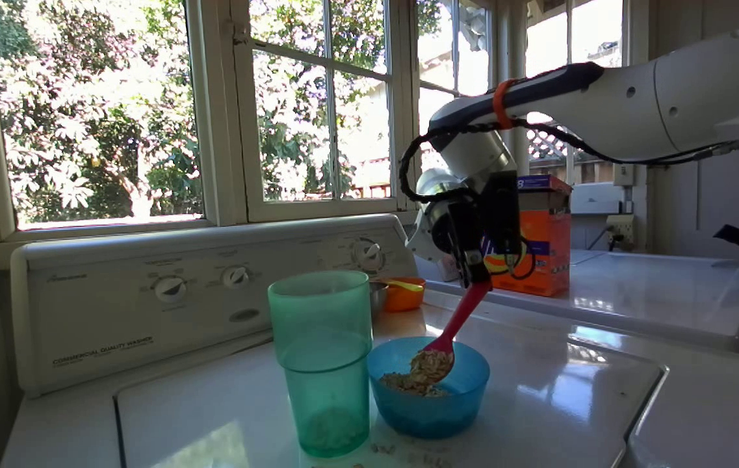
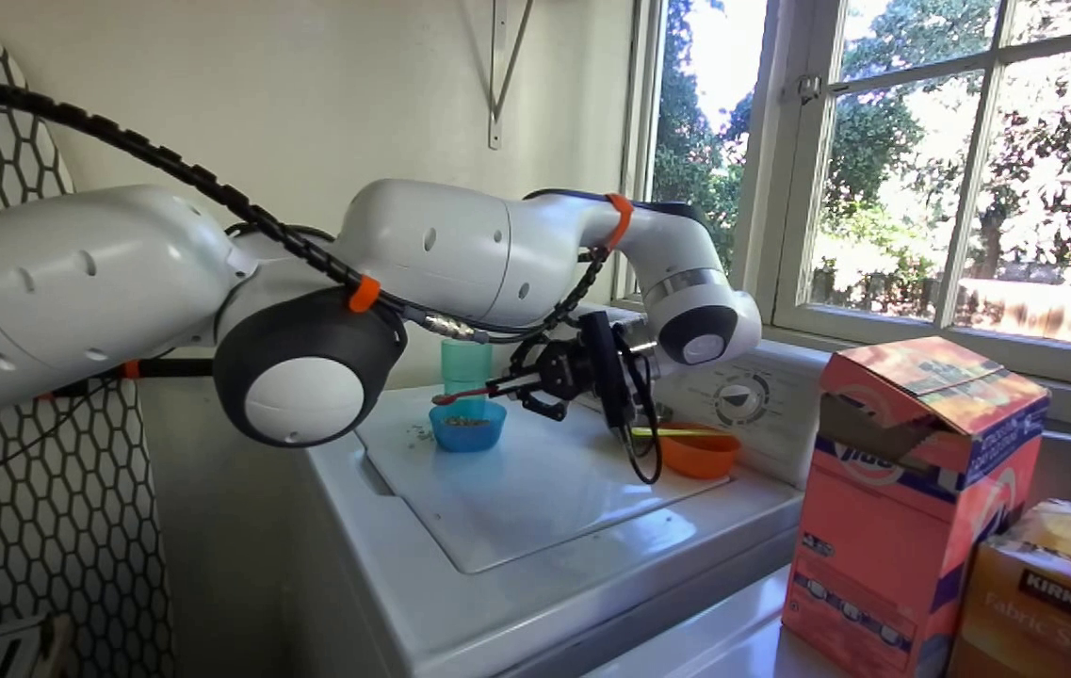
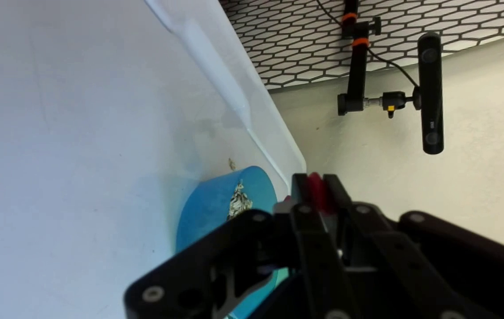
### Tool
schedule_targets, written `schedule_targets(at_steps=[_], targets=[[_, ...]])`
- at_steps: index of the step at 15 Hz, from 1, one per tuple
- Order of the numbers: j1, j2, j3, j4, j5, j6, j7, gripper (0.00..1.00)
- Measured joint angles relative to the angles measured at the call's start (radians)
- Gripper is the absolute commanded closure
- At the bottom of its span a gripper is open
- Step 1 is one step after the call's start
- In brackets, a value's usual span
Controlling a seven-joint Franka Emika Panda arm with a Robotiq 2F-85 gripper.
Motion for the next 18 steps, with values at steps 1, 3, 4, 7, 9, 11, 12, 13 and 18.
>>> schedule_targets(at_steps=[1, 3, 4, 7, 9, 11, 12, 13, 18], targets=[[-0.011, -0.002, 0.006, -0.017, 0.0, 0.0, -0.011, 0.97], [-0.033, -0.003, 0.014, -0.037, 0.003, 0.0, -0.032, 0.97], [-0.042, -0.004, 0.019, -0.042, 0.004, 0.0, -0.043, 0.97], [-0.082, -0.005, 0.076, -0.054, 0.004, 0.0, -0.056, 0.97], [-0.109, -0.01, 0.12, -0.056, 0.005, 0.0, -0.059, 0.97], [-0.132, -0.019, 0.161, -0.056, 0.007, 0.0, -0.059, 0.97], [-0.142, -0.024, 0.182, -0.056, 0.008, 0.0, -0.059, 0.97], [-0.15, -0.029, 0.202, -0.056, 0.008, 0.0, -0.058, 0.97], [-0.161, -0.042, 0.282, -0.056, 0.008, 0.0, -0.037, 0.97]])
